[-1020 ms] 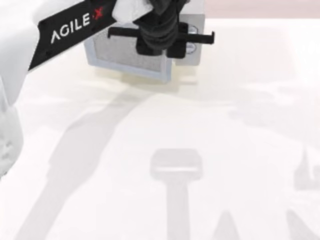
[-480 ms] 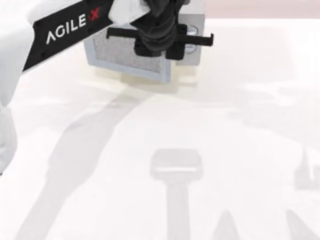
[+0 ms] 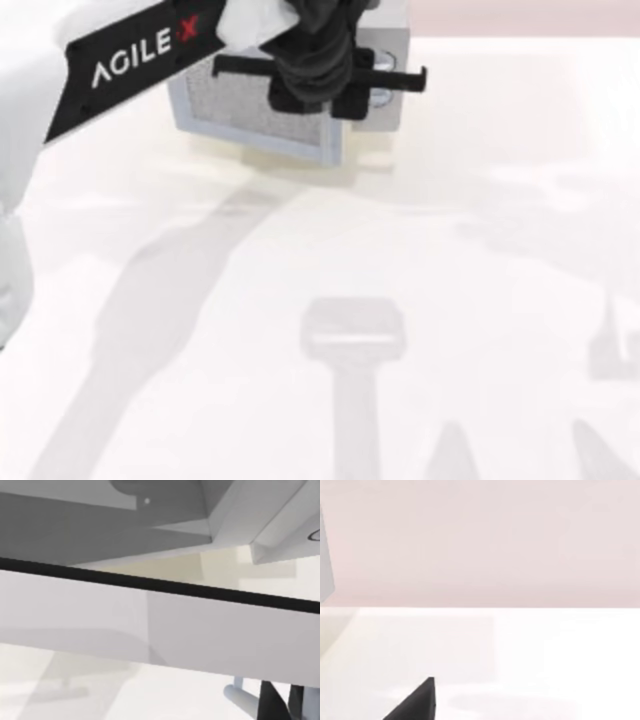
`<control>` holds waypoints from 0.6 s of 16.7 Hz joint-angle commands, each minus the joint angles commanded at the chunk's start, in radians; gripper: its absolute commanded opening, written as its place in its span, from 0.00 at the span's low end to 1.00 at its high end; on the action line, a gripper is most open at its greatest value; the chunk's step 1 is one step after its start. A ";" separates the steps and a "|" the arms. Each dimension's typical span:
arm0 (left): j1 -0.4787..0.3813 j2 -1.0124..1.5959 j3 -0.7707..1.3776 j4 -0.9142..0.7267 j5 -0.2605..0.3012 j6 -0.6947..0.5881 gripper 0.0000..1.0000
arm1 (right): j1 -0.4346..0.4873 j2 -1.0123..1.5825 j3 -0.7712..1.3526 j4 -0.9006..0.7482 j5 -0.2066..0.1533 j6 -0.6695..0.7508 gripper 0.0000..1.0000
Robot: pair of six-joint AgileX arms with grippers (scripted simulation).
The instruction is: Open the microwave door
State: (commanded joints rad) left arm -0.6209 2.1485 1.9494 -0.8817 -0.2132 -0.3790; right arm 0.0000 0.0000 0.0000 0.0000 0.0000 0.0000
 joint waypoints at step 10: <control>-0.007 0.003 0.000 0.001 0.006 -0.004 0.00 | 0.000 0.000 0.000 0.000 0.000 0.000 1.00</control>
State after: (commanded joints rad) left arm -0.6279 2.1516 1.9489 -0.8808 -0.2072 -0.3828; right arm 0.0000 0.0000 0.0000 0.0000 0.0000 0.0000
